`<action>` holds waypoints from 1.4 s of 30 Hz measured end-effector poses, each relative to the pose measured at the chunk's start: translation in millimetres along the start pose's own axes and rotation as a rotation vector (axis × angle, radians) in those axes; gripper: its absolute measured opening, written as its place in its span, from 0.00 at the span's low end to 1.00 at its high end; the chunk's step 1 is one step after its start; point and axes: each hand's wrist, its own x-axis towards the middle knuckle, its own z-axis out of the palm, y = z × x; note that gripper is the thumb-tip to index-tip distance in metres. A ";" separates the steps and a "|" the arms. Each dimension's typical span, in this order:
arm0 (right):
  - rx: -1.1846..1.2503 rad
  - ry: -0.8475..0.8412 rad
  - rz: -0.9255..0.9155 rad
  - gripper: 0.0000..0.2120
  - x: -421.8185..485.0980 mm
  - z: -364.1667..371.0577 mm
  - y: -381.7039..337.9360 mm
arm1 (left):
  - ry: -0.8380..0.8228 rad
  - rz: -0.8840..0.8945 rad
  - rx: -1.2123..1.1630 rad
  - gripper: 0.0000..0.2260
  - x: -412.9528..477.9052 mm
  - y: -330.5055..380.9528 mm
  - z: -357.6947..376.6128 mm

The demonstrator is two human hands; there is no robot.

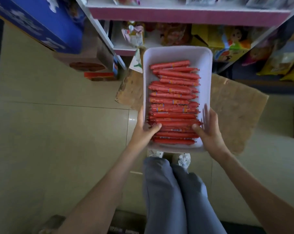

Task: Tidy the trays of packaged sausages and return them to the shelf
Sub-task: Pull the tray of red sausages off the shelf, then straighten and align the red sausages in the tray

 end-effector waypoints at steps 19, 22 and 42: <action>-1.259 -0.169 -0.177 0.11 6.4 3.9 -66.4 | 0.080 0.344 1.138 0.18 -29.1 55.6 22.4; -0.868 -0.146 -0.067 0.12 -7.3 -7.3 -132.7 | 0.008 0.425 1.171 0.20 -47.5 97.3 25.9; 0.511 0.191 0.081 0.12 -17.9 -11.4 -445.3 | -0.074 0.403 -0.441 0.08 -140.3 395.9 -41.9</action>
